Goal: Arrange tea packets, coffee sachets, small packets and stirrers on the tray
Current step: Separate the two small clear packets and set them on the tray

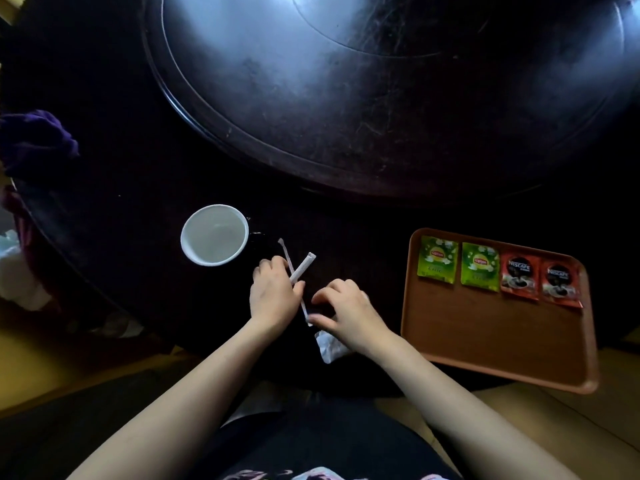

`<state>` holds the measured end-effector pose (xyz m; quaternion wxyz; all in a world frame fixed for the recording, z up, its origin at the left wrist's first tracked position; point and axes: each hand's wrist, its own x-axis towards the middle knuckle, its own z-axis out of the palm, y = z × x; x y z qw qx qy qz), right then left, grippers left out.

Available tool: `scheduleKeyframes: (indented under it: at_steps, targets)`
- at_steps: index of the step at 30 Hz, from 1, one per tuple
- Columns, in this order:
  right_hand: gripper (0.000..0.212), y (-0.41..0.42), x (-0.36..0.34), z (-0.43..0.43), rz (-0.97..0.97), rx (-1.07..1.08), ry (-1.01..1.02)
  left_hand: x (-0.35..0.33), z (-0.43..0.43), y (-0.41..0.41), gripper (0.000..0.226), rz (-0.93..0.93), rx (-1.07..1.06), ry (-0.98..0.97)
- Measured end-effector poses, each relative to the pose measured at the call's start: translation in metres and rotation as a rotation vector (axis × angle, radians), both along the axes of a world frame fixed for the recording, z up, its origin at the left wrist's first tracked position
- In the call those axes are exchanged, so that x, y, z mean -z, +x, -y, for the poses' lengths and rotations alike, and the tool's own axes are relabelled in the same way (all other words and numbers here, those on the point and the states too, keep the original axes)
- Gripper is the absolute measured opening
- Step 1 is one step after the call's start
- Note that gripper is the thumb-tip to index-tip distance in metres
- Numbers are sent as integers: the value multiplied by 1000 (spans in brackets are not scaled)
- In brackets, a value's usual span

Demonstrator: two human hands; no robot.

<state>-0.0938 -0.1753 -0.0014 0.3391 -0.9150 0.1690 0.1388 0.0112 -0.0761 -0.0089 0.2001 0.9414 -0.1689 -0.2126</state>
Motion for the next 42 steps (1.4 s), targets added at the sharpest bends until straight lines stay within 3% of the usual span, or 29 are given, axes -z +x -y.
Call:
scheduleKeyframes:
  at_steps: [5,11,14,16,19,21,23,26,31,36,42]
  targets:
    - [50,-27,0,13,-103,-168,-174,1,1,5,22,-4,9,-21]
    - [28,-31,5,10,-57,-67,-66,4,1,8,19,6,9,-33]
    - [19,-30,2,19,-39,106,114,3,1,9,25,-49,-60,-107]
    - [13,-29,-3,30,-11,251,253,-1,6,9,26,-196,-174,-157]
    - [7,-30,-17,44,88,502,448,-17,25,2,17,-707,-403,-465]
    - [7,-31,-27,53,159,600,513,-29,35,-6,15,-999,-362,-613]
    - [10,-33,-36,61,210,664,572,-36,45,-15,29,-1192,-153,-696]
    - [14,-41,-46,69,273,722,557,-38,56,-28,32,-1249,29,-749]
    - [3,-61,-52,83,396,842,362,-37,75,-42,14,-1220,-16,-773]
    - [9,-84,-56,94,490,918,262,-40,90,-50,13,-1218,-103,-719]
    - [22,-101,-57,82,557,783,213,-51,107,-61,38,-1466,-142,-759]
